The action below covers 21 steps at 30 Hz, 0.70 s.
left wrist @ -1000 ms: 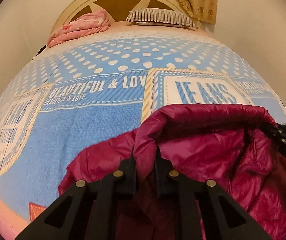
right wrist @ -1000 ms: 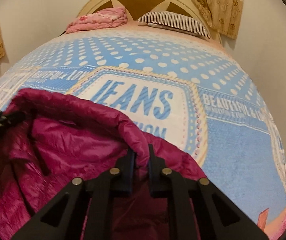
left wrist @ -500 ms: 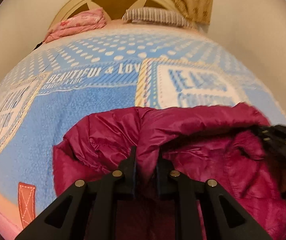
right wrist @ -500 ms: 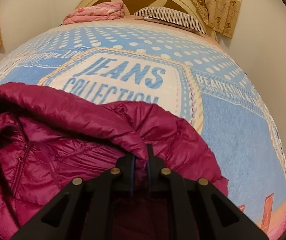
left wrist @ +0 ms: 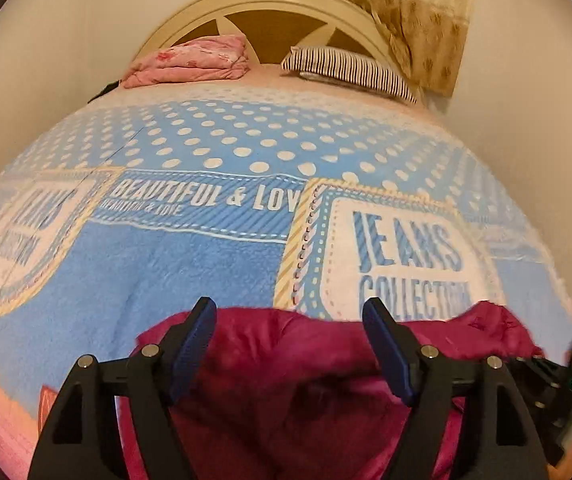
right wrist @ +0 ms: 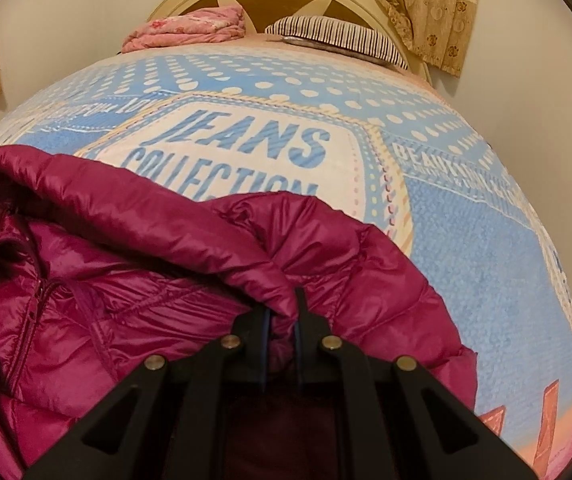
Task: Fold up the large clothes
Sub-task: 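Lower the folded hem onto the jacket and open both grippers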
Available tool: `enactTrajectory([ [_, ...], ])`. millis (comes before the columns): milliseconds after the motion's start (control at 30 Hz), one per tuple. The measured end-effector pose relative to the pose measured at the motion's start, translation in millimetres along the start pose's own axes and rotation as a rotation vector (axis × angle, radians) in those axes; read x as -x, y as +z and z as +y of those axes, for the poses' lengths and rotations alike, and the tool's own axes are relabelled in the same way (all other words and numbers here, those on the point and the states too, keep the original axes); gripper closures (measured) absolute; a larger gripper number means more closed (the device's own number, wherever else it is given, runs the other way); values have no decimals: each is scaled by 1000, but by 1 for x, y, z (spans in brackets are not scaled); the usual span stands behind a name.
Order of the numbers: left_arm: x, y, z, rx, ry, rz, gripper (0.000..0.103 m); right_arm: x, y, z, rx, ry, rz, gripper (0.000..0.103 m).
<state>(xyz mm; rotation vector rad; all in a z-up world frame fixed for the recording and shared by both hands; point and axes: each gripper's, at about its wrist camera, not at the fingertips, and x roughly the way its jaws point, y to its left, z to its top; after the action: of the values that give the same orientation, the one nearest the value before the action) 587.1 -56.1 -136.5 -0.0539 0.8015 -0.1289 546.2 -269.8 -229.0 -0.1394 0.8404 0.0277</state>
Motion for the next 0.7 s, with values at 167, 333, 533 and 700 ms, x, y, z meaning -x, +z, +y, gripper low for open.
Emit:
enactTrajectory([
  [167,-26,-32,-4,-35,55,60,27,0,-1,-6,-27,34,-6,92],
  [333,-33,-49,1,-47,73,74,27,7,-1,-10,-40,63,-10,82],
  [533,-35,-49,-3,-66,80,84,27,53,2,-24,-129,52,-67,53],
  [700,-22,-41,-6,-35,67,59,27,74,31,-17,-208,126,-114,53],
])
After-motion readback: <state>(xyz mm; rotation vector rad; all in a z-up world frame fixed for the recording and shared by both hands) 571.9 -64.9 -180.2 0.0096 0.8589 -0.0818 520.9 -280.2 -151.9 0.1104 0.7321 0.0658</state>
